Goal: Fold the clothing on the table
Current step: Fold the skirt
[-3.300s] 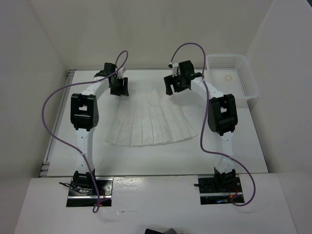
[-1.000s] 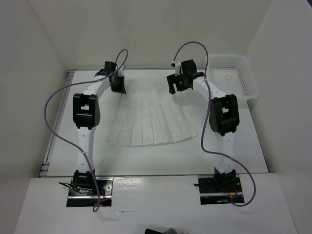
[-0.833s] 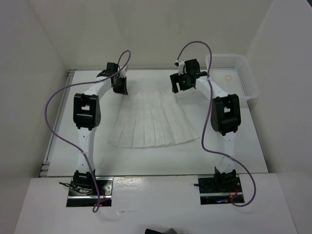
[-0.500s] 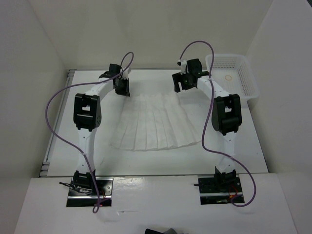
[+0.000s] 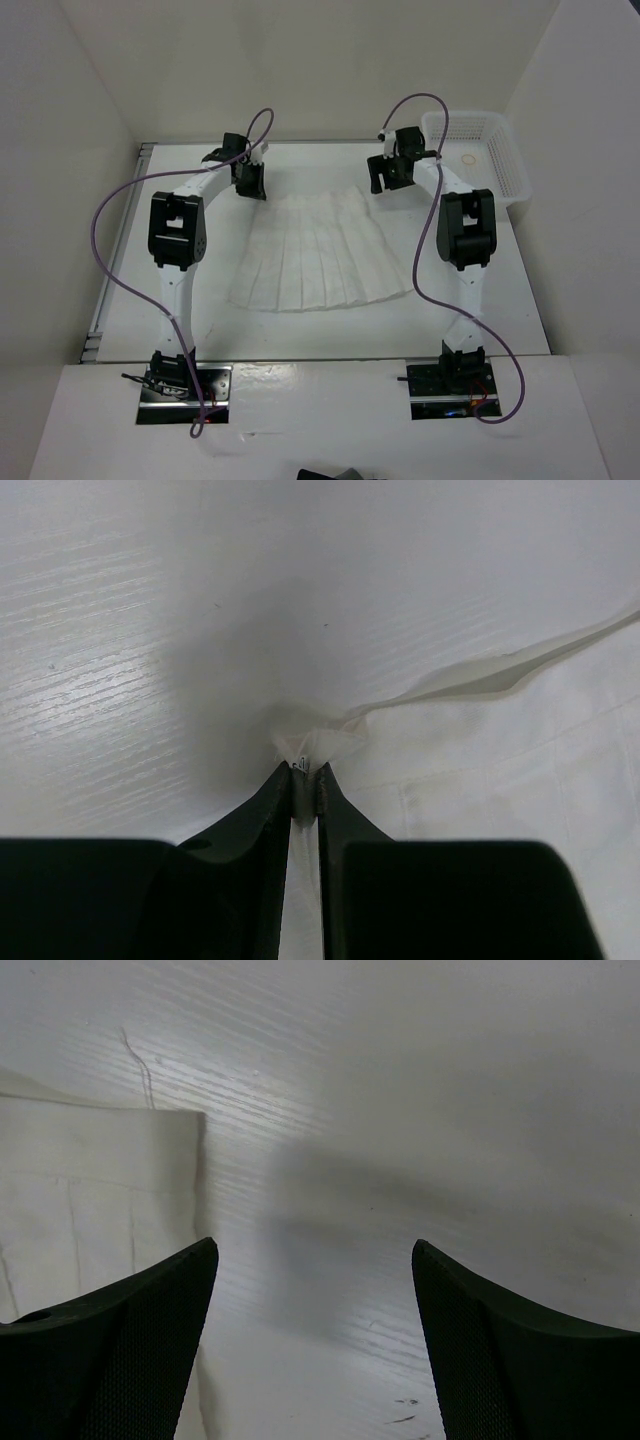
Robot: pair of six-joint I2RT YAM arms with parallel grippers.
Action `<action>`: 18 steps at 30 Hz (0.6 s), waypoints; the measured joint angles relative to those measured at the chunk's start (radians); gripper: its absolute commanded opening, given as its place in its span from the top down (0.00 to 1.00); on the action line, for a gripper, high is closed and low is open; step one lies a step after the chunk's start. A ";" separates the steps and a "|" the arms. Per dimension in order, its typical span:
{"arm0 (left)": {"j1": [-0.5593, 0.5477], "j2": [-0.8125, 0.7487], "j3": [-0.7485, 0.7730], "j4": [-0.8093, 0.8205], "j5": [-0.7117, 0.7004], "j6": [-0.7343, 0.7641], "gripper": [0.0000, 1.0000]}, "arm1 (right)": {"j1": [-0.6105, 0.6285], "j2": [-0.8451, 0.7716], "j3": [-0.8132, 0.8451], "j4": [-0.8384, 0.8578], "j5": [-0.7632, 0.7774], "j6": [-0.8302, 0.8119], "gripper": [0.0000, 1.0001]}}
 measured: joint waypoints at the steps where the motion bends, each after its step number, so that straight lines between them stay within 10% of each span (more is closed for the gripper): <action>1: 0.000 0.000 0.000 0.000 0.000 0.000 0.85 | -0.006 0.005 0.000 -0.002 -0.010 0.000 0.18; 18: -0.053 -0.001 -0.002 -0.003 0.012 0.000 0.85 | -0.014 0.008 0.005 -0.003 -0.112 0.002 0.18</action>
